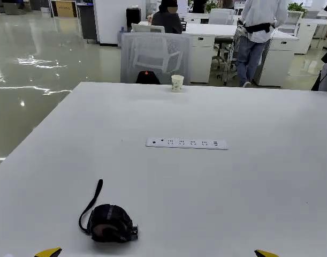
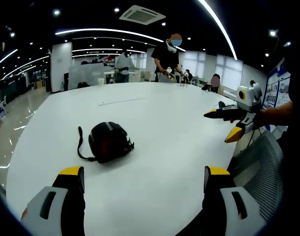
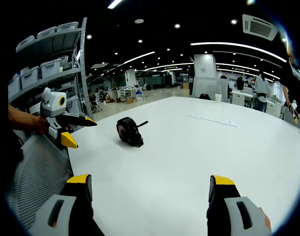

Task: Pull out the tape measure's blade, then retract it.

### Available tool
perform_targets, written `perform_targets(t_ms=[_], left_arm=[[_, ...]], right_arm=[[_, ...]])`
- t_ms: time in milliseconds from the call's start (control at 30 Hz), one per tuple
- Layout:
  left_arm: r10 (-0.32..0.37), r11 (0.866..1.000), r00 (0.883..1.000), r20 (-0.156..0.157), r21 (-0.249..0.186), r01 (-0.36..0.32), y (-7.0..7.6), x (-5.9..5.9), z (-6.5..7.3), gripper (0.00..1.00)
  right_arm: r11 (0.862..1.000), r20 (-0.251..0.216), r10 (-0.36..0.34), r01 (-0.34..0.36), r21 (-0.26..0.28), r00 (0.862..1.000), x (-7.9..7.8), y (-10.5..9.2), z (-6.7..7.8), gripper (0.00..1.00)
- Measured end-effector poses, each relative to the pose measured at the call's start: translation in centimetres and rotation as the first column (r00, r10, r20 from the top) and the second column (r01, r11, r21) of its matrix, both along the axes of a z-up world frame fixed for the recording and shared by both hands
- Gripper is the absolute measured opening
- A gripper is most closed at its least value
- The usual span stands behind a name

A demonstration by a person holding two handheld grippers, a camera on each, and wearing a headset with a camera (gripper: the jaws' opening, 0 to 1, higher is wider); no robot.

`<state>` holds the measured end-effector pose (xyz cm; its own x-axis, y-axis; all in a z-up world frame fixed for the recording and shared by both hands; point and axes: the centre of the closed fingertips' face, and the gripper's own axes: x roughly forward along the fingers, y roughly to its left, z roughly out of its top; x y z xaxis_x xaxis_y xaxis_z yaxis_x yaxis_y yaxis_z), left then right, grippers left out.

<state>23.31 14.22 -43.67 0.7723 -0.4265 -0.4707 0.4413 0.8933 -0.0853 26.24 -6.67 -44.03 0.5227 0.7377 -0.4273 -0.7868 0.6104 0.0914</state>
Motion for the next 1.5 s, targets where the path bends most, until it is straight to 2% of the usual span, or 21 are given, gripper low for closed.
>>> perform_targets(t_ms=[300, 767, 1467, 1500], left_arm=[[-0.005, 1.0, 1.0, 0.008, -0.002, 0.005, -0.07, 0.04, 0.22, 0.99], [-0.008, 1.0, 1.0, 0.004, -0.003, 0.008, 0.11, -0.05, 0.17, 0.99], [-0.021, 1.0, 1.0, -0.007, -0.016, 0.02, -0.24, -0.04, 0.15, 0.97], [-0.029, 0.999, 0.999, -0.022, -0.032, 0.028, -0.46, -0.21, 0.09, 0.95]], right_arm=[[1.0, -0.003, -0.004, 0.004, -0.01, 1.0, -0.2, -0.35, -0.05, 0.99], [1.0, -0.018, -0.006, 0.006, -0.009, 1.0, -0.41, -0.41, -0.16, 0.99], [1.0, -0.028, -0.002, 0.002, -0.009, 1.0, -0.49, -0.52, -0.29, 0.98], [1.0, -0.028, -0.002, 0.002, -0.009, 1.0, -0.48, -0.54, -0.32, 0.98]])
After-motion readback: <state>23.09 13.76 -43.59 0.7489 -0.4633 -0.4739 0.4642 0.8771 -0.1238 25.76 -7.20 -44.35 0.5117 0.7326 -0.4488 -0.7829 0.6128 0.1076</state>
